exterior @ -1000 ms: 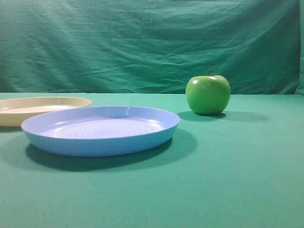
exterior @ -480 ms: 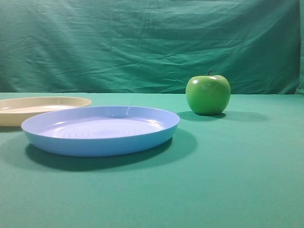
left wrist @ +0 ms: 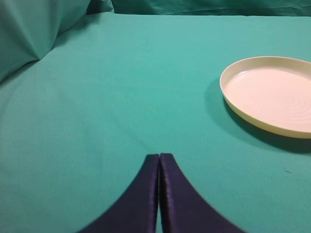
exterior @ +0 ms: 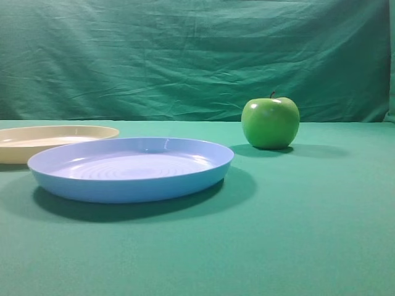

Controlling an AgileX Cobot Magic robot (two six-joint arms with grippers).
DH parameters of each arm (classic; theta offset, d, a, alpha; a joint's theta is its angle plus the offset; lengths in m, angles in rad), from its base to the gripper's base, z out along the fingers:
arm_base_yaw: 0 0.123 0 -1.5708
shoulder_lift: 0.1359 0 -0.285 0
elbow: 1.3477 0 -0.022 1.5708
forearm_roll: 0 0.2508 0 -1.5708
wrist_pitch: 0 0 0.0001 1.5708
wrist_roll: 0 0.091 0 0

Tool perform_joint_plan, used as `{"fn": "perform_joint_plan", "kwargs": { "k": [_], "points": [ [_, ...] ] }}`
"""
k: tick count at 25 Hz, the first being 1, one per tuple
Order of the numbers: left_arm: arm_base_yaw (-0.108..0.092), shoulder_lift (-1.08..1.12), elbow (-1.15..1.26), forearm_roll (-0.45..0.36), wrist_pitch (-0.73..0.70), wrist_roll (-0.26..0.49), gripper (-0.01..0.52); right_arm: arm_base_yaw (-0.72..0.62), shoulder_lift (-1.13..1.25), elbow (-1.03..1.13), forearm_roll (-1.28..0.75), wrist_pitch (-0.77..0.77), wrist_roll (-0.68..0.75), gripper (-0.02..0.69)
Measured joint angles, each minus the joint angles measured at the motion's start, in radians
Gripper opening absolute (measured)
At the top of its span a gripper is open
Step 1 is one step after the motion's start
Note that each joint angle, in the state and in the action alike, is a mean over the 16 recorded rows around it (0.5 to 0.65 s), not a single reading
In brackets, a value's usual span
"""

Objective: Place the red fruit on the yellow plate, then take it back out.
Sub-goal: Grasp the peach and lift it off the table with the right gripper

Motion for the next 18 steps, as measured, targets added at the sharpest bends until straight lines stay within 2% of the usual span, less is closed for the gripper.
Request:
{"fn": "perform_joint_plan", "kwargs": {
  "k": [4,7,12,18],
  "points": [
    [0.000,0.000,0.000,0.000,0.000,0.000,0.000,0.001,0.076,-0.003,0.006,-0.044,0.000,0.610],
    [0.000,0.000,0.000,0.000,0.000,0.000,0.000,0.002,0.117,-0.006,0.009,-0.070,-0.001,0.569],
    [0.000,0.000,0.000,0.000,0.000,0.000,0.000,0.002,0.159,-0.036,0.008,-0.065,-0.002,0.444],
    [0.000,0.000,0.000,0.000,0.000,0.000,0.000,0.003,0.170,-0.153,-0.003,0.025,-0.002,0.302]
  ]
}}
